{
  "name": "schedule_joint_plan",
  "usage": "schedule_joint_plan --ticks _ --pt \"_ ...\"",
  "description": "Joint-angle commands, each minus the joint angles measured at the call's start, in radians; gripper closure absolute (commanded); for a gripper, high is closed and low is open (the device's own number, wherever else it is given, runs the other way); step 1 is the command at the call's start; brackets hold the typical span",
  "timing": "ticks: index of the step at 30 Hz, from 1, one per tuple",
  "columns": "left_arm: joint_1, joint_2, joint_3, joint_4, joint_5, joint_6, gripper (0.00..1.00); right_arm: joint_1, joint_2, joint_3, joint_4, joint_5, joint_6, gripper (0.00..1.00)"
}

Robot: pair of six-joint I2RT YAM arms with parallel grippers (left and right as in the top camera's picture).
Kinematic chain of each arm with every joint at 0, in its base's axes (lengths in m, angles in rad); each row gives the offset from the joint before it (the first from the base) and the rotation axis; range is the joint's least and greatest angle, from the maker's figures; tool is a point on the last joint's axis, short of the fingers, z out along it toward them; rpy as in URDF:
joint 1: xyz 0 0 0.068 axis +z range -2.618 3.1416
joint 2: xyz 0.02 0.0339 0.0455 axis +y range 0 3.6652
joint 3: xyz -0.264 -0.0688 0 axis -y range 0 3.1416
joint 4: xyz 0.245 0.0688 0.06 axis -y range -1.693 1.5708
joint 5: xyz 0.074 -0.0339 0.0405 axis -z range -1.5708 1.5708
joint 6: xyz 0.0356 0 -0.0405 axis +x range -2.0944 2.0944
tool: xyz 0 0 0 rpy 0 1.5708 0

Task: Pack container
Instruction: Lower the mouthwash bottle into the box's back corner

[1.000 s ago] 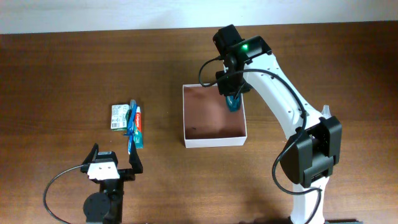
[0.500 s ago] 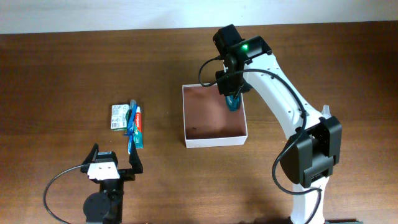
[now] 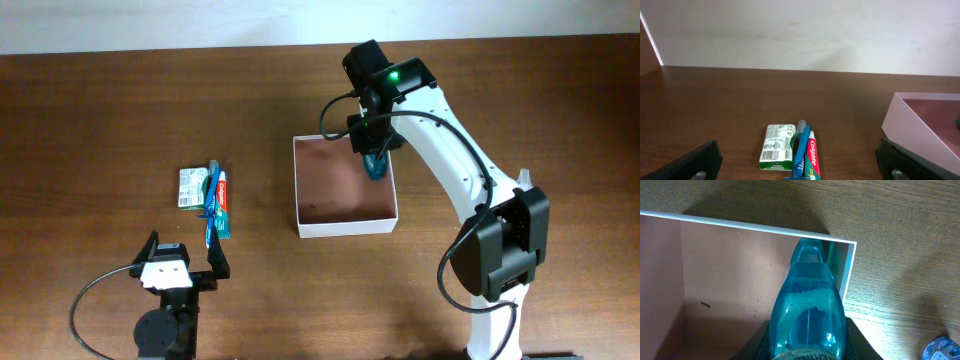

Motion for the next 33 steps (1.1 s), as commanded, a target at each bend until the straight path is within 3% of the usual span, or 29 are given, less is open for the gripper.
schedule_joint_plan --ticks 1,33 --pt "0.003 -0.009 -0.008 0.003 -0.011 -0.006 0.0 0.006 0.012 -0.008 0.0 0.027 0.013 0.71" --pt "0.003 -0.009 -0.008 0.003 -0.011 -0.006 0.0 0.001 0.028 -0.015 0.038 0.047 0.011 0.71"
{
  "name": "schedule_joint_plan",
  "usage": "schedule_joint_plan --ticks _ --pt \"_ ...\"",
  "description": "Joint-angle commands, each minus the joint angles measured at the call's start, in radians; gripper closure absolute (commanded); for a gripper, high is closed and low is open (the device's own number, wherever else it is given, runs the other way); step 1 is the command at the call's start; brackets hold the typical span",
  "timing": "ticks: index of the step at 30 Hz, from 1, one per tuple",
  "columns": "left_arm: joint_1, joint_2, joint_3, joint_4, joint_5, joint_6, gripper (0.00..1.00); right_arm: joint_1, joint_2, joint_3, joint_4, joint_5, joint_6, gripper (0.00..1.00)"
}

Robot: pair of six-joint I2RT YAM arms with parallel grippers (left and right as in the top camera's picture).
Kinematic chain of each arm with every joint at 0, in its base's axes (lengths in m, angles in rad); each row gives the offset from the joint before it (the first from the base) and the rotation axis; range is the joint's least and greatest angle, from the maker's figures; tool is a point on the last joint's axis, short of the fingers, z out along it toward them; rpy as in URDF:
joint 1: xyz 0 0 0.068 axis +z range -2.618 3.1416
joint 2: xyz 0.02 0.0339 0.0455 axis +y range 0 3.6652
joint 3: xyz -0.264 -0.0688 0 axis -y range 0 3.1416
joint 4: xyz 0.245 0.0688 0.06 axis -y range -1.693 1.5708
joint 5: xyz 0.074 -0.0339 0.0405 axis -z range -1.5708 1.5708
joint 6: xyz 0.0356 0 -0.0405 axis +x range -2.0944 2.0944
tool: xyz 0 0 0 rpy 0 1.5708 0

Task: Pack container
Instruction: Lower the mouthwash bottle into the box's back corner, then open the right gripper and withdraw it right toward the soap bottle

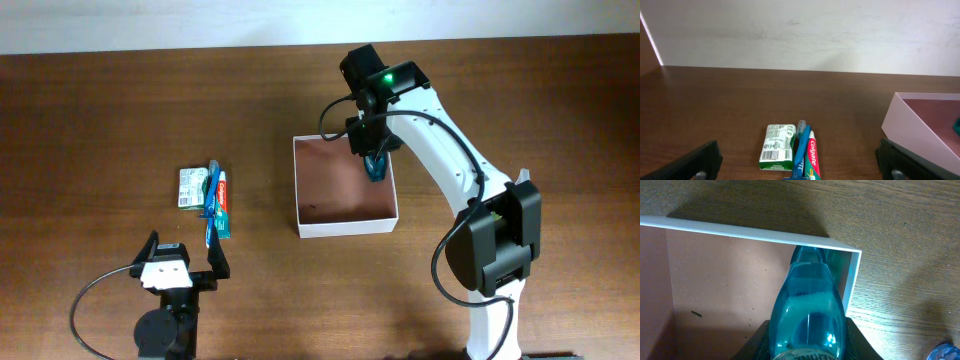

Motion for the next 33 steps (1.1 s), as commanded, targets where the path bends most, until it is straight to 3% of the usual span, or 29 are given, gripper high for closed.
schedule_joint_plan --ticks 1,7,13,20,27,33 --pt "0.003 -0.009 -0.008 0.003 -0.011 -0.006 0.01 0.001 -0.004 -0.002 0.007 0.031 0.012 0.67" --pt "0.003 -0.009 -0.008 0.003 -0.011 -0.006 0.01 0.001 -0.004 -0.002 0.011 0.031 0.012 0.52" --pt "0.003 -0.009 -0.008 0.003 -0.011 -0.006 0.0 0.001 -0.004 -0.001 0.01 0.034 0.011 0.44" --pt "0.003 -0.009 -0.008 0.003 -0.011 -0.006 0.01 0.0 -0.058 0.0 0.002 0.058 0.0 0.22" --pt "0.003 -0.009 -0.008 0.003 -0.011 -0.006 0.01 0.0 -0.177 0.028 -0.021 0.09 -0.012 0.19" --pt "0.003 -0.009 -0.008 0.003 -0.011 -0.006 0.01 -0.011 -0.314 0.108 -0.14 0.097 -0.026 0.18"
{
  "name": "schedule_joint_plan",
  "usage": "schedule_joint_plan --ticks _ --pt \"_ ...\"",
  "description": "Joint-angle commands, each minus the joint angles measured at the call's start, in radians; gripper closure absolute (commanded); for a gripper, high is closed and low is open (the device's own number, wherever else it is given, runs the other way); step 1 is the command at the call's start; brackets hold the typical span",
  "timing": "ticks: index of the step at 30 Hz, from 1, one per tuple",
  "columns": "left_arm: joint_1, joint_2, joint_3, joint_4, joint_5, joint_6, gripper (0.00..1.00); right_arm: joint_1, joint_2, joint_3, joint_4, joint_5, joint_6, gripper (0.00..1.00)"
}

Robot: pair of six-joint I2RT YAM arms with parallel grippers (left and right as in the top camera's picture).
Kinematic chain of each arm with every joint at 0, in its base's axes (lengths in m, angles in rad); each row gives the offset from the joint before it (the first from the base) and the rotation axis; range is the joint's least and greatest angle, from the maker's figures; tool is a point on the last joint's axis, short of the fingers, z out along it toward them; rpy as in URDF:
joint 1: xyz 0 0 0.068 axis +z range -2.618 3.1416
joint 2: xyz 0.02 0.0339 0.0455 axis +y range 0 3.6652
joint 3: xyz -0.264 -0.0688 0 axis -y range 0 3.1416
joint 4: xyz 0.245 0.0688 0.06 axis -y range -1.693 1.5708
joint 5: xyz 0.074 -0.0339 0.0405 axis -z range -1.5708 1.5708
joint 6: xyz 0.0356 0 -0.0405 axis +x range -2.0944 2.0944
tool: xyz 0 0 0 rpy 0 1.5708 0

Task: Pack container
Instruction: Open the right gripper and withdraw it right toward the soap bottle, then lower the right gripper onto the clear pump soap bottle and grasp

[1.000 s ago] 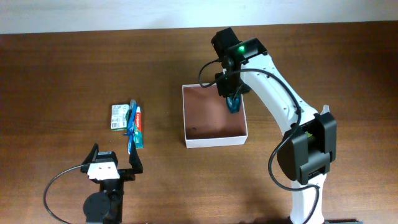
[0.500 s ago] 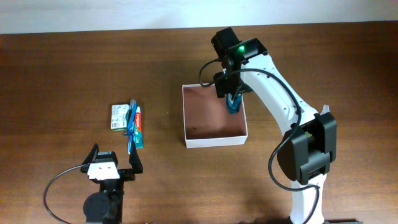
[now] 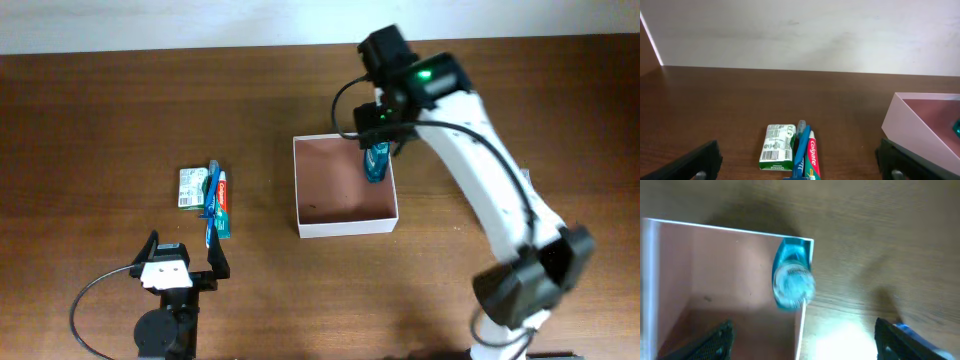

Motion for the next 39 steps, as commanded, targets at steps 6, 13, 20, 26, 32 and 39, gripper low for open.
schedule_joint_plan --ticks 6,13,20,26,32,39 --pt "0.003 -0.009 -0.008 0.003 -0.01 -0.006 0.01 -0.126 -0.237 0.063 -0.183 0.029 -0.007 0.14" --pt "0.003 -0.009 -0.008 0.003 -0.01 -0.006 0.01 -0.376 -0.258 0.041 -0.342 0.024 -0.01 0.11" --pt "0.003 -0.009 -0.008 0.003 -0.01 -0.006 0.01 -0.519 -0.258 -0.051 -0.33 -0.072 -0.095 0.11" --pt "0.003 -0.009 -0.008 0.003 -0.01 -0.006 0.01 -0.562 -0.258 -0.149 -0.278 -0.072 -0.118 0.11" --pt "0.003 -0.009 -0.008 0.003 -0.01 -0.006 0.01 -0.559 -0.258 -0.261 -0.2 -0.073 -0.121 0.11" --pt "0.002 -0.009 -0.008 0.003 -0.01 -0.006 0.01 -0.561 -0.258 -0.438 -0.085 -0.072 -0.121 0.12"
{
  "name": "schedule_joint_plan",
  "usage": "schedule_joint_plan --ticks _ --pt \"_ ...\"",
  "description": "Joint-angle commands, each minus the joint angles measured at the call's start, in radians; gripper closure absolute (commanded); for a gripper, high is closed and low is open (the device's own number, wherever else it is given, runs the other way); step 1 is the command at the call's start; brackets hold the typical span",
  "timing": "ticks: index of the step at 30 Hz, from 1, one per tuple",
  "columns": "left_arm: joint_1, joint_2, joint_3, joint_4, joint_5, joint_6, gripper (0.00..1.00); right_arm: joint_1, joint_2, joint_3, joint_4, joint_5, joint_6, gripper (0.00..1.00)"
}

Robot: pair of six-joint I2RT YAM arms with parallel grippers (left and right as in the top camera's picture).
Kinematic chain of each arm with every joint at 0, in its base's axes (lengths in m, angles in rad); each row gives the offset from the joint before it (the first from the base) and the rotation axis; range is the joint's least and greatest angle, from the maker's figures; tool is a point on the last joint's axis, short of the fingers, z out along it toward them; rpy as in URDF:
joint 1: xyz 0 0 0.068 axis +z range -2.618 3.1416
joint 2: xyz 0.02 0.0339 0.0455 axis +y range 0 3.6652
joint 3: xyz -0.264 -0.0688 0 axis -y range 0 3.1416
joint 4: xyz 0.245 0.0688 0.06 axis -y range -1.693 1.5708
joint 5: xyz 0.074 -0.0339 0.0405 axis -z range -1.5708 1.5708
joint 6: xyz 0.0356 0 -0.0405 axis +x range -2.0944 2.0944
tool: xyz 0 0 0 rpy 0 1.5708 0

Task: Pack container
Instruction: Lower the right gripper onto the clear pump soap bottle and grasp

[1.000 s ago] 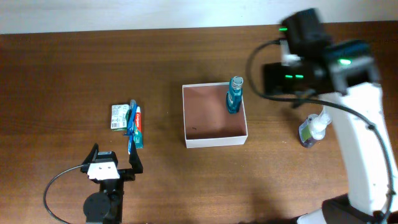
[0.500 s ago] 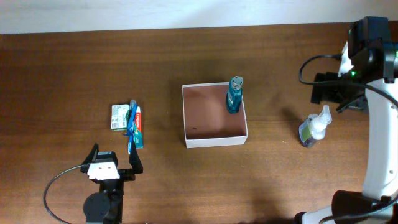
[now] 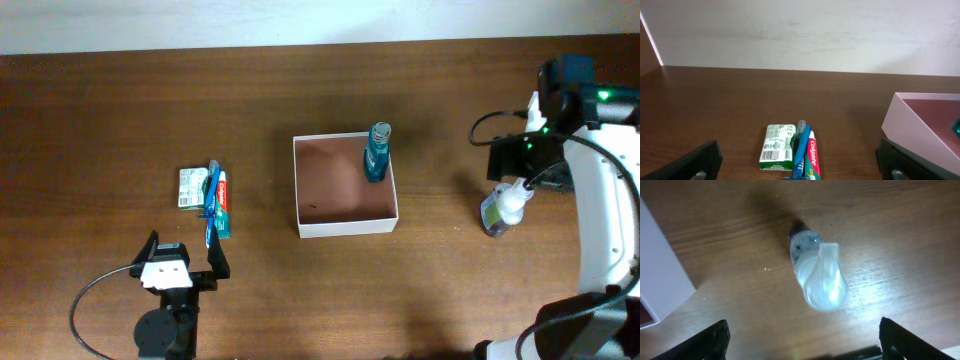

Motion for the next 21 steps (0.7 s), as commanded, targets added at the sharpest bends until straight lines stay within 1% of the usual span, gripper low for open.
schedule_joint_plan --ticks 1,5,8,16,21 --pt "0.002 -0.009 -0.008 0.003 -0.011 -0.006 0.01 -0.007 0.002 -0.096 0.049 -0.006 -0.005 0.12" --pt "0.002 -0.009 -0.008 0.003 -0.011 -0.006 0.0 -0.007 0.002 -0.198 0.144 -0.006 -0.028 0.12" --pt "0.002 -0.009 -0.008 0.003 -0.011 -0.006 0.01 -0.008 0.002 -0.245 0.183 -0.002 -0.079 0.12" --pt "0.002 -0.009 -0.008 0.003 -0.011 -0.006 0.0 -0.066 0.003 -0.262 0.223 -0.011 -0.099 0.13" --pt "0.002 -0.009 -0.008 0.003 -0.011 -0.006 0.01 -0.105 0.006 -0.262 0.229 -0.102 -0.166 0.23"
